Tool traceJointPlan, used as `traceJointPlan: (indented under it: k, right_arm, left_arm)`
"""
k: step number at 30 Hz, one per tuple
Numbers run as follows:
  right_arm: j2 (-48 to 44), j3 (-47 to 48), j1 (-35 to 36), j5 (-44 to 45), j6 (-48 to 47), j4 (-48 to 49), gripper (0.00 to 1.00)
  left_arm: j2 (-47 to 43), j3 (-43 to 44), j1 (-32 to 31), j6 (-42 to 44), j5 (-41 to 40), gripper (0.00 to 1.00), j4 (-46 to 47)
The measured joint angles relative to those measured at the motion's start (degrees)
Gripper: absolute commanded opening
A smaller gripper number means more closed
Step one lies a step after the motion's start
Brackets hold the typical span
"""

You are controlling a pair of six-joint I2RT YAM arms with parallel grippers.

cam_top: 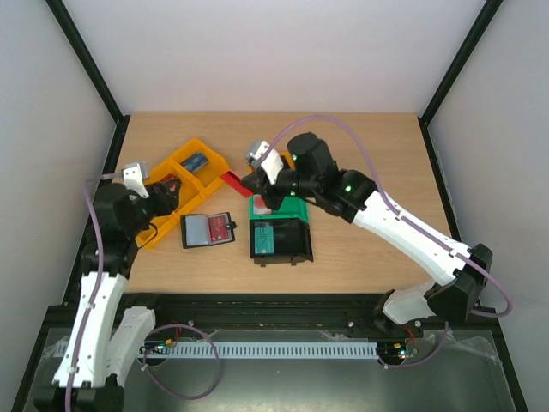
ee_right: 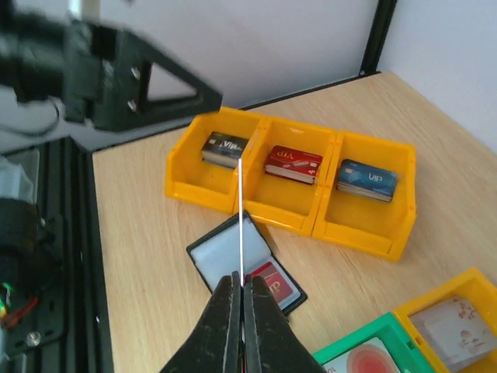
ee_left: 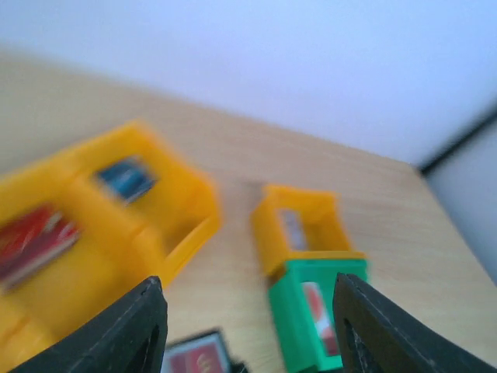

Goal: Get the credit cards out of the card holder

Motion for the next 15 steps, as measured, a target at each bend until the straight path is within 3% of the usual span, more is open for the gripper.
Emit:
traceJointPlan:
  k: [4,8,11,15]
  right_arm:
    - [-1.51,-1.77,6.36,5.79,-7.02,0.15,0.02]
    - [-3.96,-4.07,13.64,14.32,-15.23,1.57,0.02]
    - [-6.69,-7.52,18.10,19.12,-20.90,4.24,0.02]
    - [-8.81,-9.75,21.99,23.43,-27.15,7.28,0.02]
  left_arm:
    - [-7.28,0.44,-0.37,19.87,19.85,0.65,7.08]
    - [-11.69,5.20,-1.38,41.94,36.81,0.65,3.63]
    - [-10.54,9.64,-1.64,54.60,42.32,0.63,-1.01]
    - [-9.16,10.56,-2.32,64.41,44.28,0.57,-5.03]
